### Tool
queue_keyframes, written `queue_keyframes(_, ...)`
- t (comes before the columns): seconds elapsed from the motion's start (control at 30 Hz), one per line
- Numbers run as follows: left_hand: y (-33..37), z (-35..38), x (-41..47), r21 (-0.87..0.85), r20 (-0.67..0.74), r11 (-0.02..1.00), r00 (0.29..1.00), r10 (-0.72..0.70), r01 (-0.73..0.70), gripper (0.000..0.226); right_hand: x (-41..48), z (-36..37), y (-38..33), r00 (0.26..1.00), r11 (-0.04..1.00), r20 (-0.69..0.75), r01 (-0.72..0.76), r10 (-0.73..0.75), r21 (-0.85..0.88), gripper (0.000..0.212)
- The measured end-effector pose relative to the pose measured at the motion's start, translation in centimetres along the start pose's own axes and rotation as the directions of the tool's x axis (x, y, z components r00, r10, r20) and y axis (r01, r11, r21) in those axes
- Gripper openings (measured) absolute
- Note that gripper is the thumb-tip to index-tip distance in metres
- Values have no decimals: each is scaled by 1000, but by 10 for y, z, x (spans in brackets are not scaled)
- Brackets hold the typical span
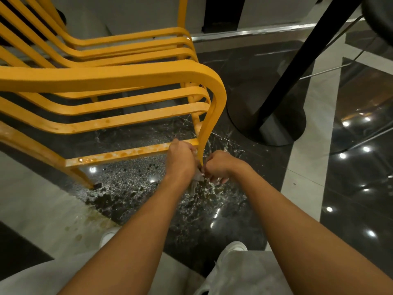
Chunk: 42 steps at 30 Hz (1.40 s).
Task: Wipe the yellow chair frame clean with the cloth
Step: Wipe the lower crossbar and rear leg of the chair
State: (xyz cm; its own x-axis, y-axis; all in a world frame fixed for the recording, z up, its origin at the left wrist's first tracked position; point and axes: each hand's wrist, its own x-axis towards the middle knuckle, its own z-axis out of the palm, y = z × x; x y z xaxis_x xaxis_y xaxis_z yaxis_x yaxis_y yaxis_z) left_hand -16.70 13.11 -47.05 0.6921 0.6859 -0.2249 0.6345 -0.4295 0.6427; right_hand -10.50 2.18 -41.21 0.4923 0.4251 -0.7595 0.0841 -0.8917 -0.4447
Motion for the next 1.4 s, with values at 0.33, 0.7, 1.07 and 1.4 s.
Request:
queue_keyframes(0.33, 3, -80, -56, -417, -5, 891, 980, -197, 177, 17, -40, 47, -28, 968, 863, -223, 206, -111, 461, 44)
queue_keyframes(0.7, -9, -118, -82, -582, 240, 732, 935, -262, 355, 7, -58, 66, -16, 834, 775, -549, 382, -54, 504, 15)
queue_keyframes(1.07, -15, -82, -57, -421, 199, 832, 931, -305, 362, 20, -29, 73, -17, 672, 855, -719, 465, -174, 228, 7)
queue_keyframes(1.4, -13, -68, -56, -451, 140, 816, 931, -336, 362, 19, -24, 88, -13, 643, 851, -714, 509, -276, 130, 2)
